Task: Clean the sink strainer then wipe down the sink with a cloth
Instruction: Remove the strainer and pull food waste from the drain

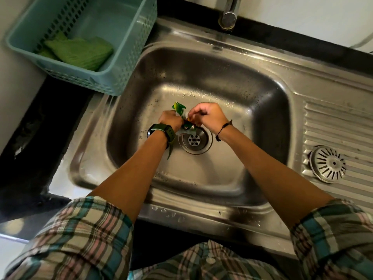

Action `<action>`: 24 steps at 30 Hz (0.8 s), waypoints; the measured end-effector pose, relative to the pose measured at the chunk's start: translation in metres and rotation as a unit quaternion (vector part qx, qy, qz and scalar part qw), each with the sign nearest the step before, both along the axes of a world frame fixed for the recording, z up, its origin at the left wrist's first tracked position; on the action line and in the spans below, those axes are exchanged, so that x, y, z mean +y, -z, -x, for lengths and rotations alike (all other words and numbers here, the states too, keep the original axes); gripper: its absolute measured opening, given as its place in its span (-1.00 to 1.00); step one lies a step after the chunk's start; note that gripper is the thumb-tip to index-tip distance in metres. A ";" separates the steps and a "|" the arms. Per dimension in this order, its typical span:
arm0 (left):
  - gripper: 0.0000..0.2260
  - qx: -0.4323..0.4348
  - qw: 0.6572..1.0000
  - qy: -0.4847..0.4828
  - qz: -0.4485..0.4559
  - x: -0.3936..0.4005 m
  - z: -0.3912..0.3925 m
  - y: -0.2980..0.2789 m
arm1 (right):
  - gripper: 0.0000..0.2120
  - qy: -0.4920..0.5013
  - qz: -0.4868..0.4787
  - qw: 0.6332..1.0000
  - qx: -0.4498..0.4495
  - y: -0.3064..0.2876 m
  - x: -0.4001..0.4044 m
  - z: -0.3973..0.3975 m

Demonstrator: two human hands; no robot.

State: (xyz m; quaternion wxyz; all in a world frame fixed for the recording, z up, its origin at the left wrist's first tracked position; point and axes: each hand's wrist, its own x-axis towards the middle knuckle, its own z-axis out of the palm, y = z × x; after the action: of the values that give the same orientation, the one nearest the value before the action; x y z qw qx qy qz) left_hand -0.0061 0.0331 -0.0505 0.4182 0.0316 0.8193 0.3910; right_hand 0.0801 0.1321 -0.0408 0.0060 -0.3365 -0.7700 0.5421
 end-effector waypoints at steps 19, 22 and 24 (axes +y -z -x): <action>-0.91 -0.046 0.996 0.011 -0.073 -0.019 0.005 -0.031 | -0.83 0.061 0.115 0.991 -0.019 -0.013 -0.022 -0.006; -0.86 -0.058 0.991 0.003 -0.117 -0.031 0.007 -0.051 | -0.85 0.070 0.182 0.981 0.023 -0.030 -0.031 -0.014; -0.83 -0.062 0.987 -0.010 -0.151 -0.045 0.003 -0.067 | -0.85 0.088 0.196 0.975 0.053 -0.044 -0.043 -0.019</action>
State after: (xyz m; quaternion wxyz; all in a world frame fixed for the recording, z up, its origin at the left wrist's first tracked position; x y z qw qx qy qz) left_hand -0.0093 -0.0119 0.0162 0.4545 0.0619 0.7237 0.5155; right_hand 0.0993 0.0888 0.0034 0.0284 -0.3685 -0.6143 0.6972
